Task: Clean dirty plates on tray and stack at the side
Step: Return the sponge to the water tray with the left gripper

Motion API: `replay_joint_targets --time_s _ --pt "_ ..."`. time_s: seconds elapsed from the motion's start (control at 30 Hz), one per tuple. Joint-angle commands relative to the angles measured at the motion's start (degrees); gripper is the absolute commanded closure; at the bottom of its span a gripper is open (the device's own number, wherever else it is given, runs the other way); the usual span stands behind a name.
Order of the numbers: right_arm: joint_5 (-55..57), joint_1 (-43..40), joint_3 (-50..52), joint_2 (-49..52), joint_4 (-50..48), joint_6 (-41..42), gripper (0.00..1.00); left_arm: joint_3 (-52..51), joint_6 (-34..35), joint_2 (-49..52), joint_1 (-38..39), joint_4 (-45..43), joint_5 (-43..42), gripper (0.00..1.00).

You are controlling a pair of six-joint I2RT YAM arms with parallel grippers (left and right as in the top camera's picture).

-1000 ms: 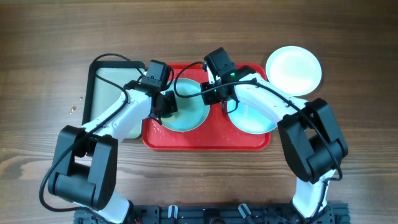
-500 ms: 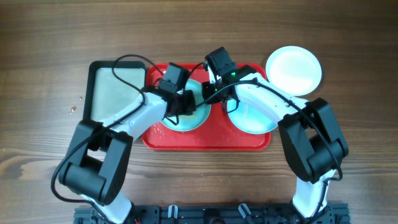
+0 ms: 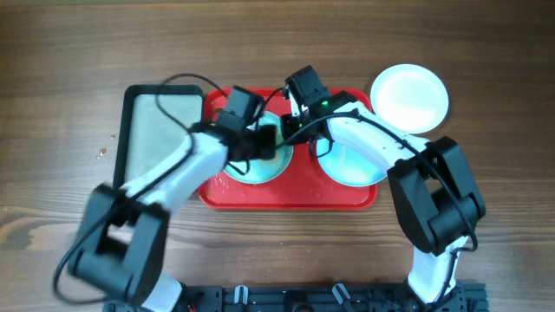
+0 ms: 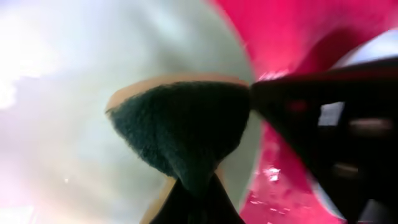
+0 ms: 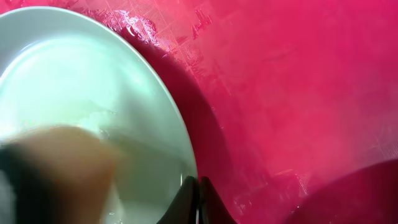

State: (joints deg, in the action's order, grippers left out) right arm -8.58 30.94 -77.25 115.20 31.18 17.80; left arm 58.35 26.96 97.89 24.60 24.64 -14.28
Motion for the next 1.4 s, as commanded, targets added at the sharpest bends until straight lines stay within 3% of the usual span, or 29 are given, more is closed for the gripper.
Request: replay_joint_targets --time_s 0.0,0.23,0.33,1.13,1.37 --pt "-0.94 0.39 0.04 0.74 -0.28 -0.85 0.96 -0.15 -1.25 -7.63 -7.32 4.22 2.49 0.96" --pt "-0.94 0.39 0.04 0.74 -0.28 -0.85 0.96 -0.17 -2.78 -10.14 -28.50 13.05 6.91 0.96" --pt "-0.94 0.39 0.02 0.74 -0.31 -0.87 0.96 -0.17 -2.80 -10.14 -32.94 14.58 6.88 0.96" --pt "-0.94 0.39 0.04 0.74 -0.37 -0.85 0.96 -0.28 -7.32 -10.12 -33.51 14.86 8.87 0.96" --pt "-0.92 0.39 0.02 0.74 -1.62 0.00 0.95 -0.28 -7.61 -10.12 -33.51 13.09 22.34 0.96"
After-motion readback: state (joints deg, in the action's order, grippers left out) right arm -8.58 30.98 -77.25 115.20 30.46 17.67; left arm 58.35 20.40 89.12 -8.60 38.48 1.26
